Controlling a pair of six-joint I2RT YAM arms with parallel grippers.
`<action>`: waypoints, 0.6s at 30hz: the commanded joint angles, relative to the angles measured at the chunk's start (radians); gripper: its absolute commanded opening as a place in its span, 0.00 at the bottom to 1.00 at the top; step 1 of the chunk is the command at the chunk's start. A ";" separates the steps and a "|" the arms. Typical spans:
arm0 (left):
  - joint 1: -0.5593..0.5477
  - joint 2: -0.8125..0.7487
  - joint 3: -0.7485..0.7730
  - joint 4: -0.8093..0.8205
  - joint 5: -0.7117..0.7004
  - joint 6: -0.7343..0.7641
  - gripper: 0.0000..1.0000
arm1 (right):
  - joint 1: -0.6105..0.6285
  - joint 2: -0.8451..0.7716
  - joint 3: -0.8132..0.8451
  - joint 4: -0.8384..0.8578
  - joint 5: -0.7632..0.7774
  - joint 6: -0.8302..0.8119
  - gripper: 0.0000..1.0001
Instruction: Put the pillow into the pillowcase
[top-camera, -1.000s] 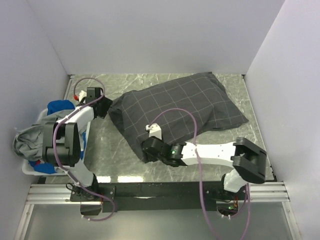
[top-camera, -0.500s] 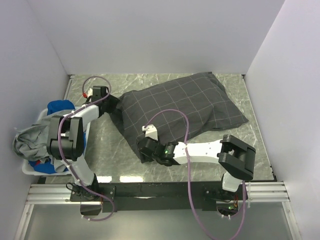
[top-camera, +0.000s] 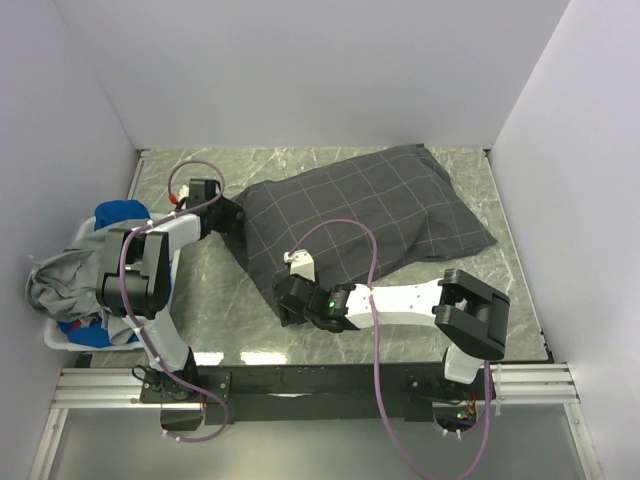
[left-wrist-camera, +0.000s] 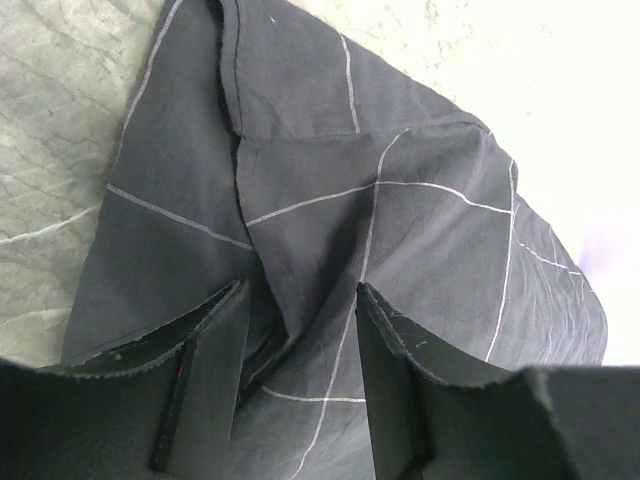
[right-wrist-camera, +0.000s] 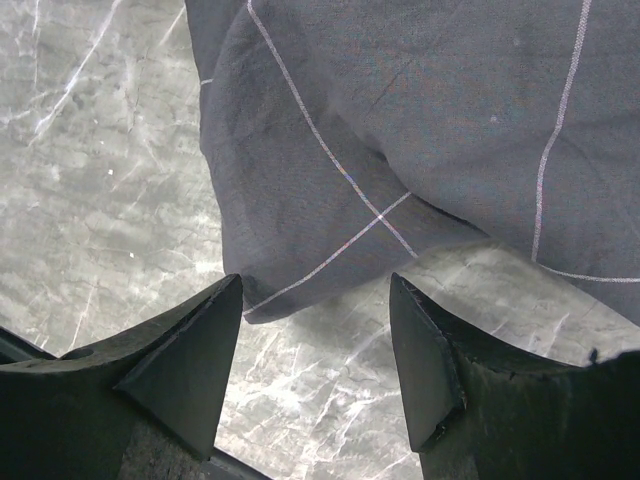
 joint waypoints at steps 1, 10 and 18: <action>-0.006 -0.021 -0.030 0.076 0.002 -0.021 0.52 | 0.006 0.001 0.011 0.036 0.014 0.017 0.67; -0.006 0.004 -0.004 0.139 0.036 -0.020 0.30 | 0.013 0.009 0.010 0.036 0.009 0.024 0.67; -0.006 0.007 0.031 0.130 0.030 0.008 0.01 | 0.016 0.015 0.007 0.036 0.003 0.024 0.67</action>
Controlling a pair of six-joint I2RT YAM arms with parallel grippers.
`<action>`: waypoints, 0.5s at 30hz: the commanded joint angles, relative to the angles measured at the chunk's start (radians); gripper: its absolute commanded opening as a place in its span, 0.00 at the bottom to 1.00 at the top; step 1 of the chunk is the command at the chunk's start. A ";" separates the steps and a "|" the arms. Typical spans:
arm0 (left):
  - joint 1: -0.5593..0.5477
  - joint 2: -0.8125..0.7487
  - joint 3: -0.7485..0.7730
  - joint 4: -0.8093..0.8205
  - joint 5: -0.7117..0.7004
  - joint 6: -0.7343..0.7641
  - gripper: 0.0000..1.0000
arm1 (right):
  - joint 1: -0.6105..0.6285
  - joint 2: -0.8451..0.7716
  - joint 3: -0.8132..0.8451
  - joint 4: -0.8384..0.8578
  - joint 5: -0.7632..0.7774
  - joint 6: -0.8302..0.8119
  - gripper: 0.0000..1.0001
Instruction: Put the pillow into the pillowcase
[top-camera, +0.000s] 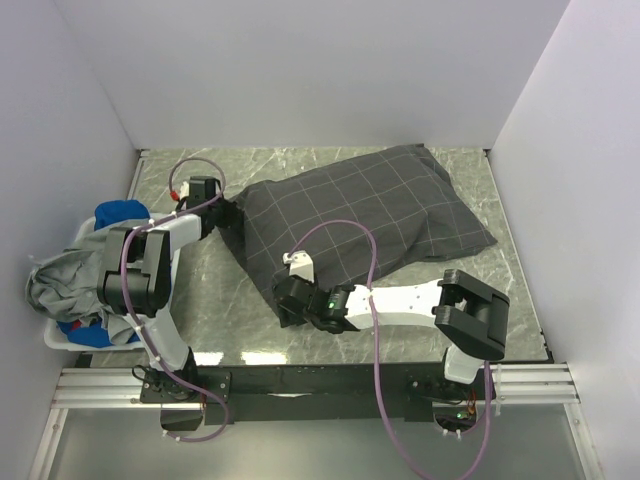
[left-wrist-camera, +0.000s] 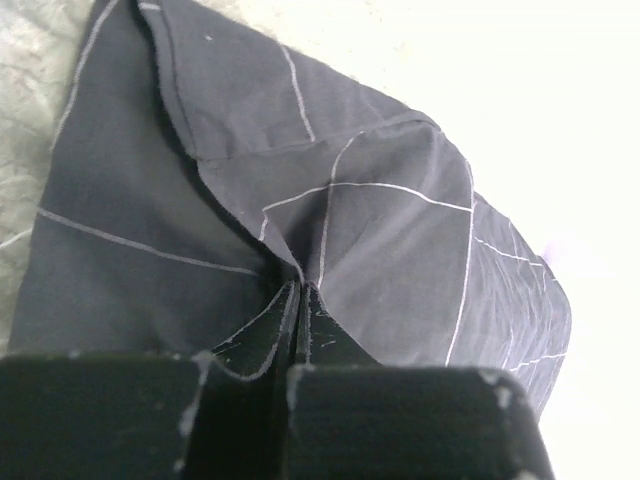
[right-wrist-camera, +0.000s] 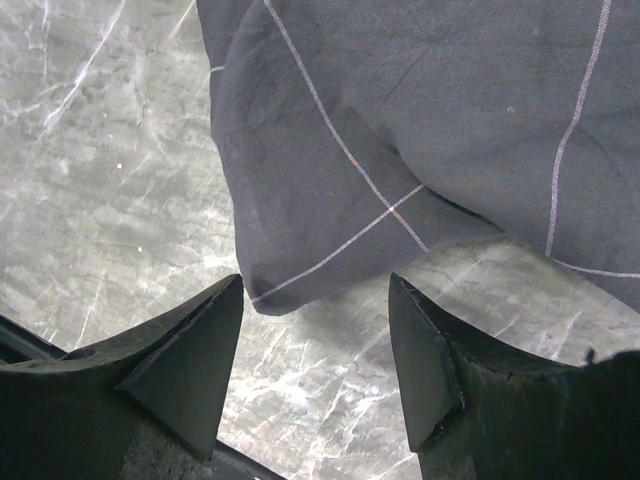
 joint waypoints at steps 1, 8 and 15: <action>-0.005 -0.011 0.036 0.037 -0.002 0.027 0.01 | 0.009 0.016 0.008 0.032 0.010 0.015 0.66; 0.033 -0.086 0.044 -0.045 -0.065 0.062 0.01 | 0.012 0.031 0.016 0.031 0.005 0.016 0.66; 0.086 -0.135 0.071 -0.115 -0.099 0.111 0.01 | 0.012 0.025 0.010 0.019 0.005 0.019 0.26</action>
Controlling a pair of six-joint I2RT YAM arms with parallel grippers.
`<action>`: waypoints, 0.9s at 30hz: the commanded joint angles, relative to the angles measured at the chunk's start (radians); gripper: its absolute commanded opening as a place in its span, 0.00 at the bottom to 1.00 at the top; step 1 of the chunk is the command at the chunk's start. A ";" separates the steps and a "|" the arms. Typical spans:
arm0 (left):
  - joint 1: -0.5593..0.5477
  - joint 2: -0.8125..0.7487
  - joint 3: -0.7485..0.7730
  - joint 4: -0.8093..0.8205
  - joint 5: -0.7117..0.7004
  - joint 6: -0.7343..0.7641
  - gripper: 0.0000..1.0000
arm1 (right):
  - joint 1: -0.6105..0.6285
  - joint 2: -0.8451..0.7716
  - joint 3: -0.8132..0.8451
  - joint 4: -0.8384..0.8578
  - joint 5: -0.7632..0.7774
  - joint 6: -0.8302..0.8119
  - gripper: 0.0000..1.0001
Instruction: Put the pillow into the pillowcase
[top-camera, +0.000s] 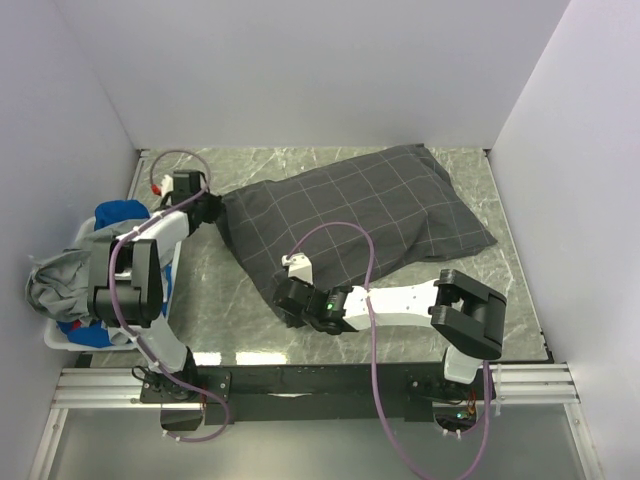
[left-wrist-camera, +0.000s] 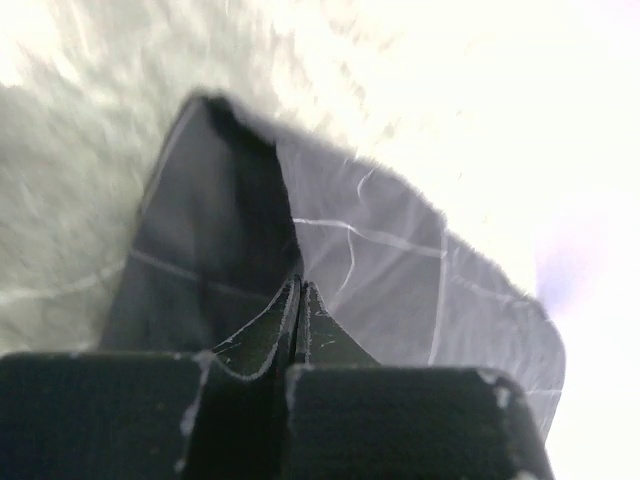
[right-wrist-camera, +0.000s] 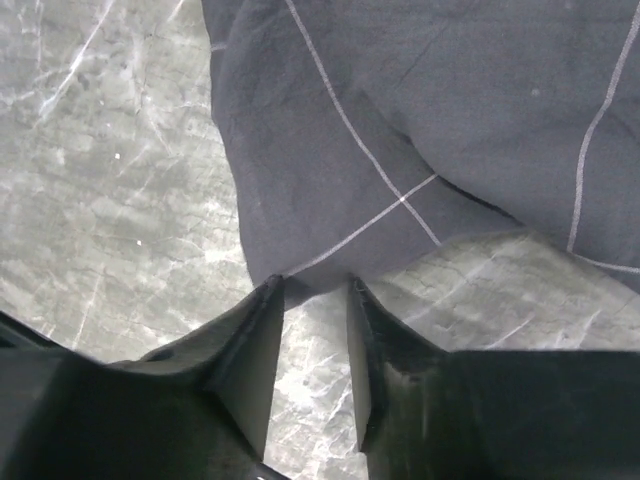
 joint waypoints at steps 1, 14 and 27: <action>0.033 -0.055 0.055 -0.031 -0.040 0.055 0.01 | 0.006 -0.001 0.008 0.009 0.020 0.011 0.21; 0.090 -0.017 0.126 -0.066 -0.055 0.086 0.01 | 0.042 -0.053 0.088 -0.015 -0.129 -0.024 0.00; 0.107 0.077 0.226 -0.116 -0.038 0.149 0.01 | 0.046 0.034 0.263 -0.156 -0.044 -0.099 0.42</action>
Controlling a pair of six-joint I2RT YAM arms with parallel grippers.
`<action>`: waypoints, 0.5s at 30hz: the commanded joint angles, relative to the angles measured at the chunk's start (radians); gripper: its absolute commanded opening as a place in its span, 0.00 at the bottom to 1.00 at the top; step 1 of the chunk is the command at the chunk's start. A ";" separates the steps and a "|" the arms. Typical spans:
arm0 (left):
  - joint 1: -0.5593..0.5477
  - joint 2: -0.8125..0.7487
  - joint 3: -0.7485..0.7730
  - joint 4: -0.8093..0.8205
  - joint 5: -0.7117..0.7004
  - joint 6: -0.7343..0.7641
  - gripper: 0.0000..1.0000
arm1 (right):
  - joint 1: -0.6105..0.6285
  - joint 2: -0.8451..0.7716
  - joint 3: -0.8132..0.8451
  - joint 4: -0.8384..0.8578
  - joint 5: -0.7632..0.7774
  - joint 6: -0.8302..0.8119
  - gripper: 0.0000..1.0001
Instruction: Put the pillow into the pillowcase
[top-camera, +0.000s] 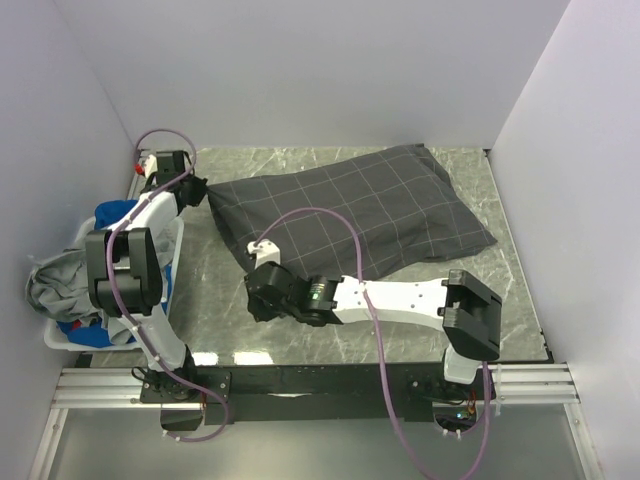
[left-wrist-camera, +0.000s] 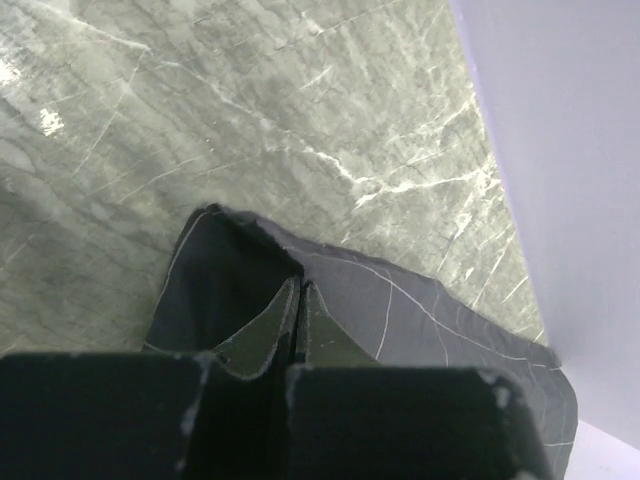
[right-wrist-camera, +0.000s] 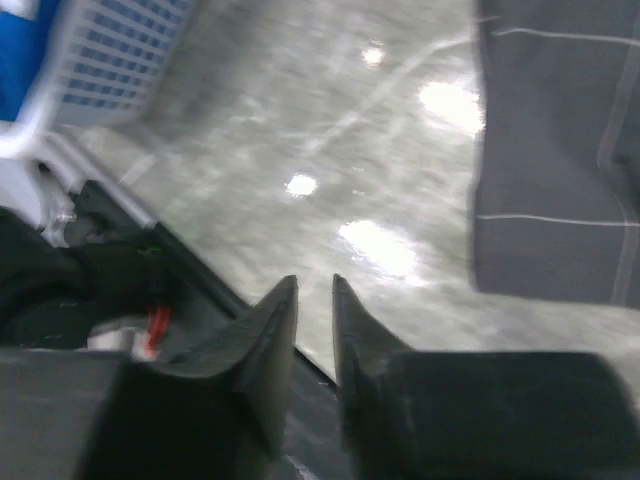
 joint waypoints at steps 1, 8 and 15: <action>0.013 0.002 -0.005 0.015 -0.014 0.029 0.01 | 0.002 0.025 -0.058 -0.082 0.108 -0.046 0.47; 0.011 0.017 -0.014 0.030 0.017 0.026 0.01 | -0.015 0.147 -0.080 -0.028 0.163 -0.196 0.66; 0.013 0.025 0.009 0.024 0.028 0.038 0.01 | -0.047 0.250 -0.025 -0.043 0.199 -0.221 0.51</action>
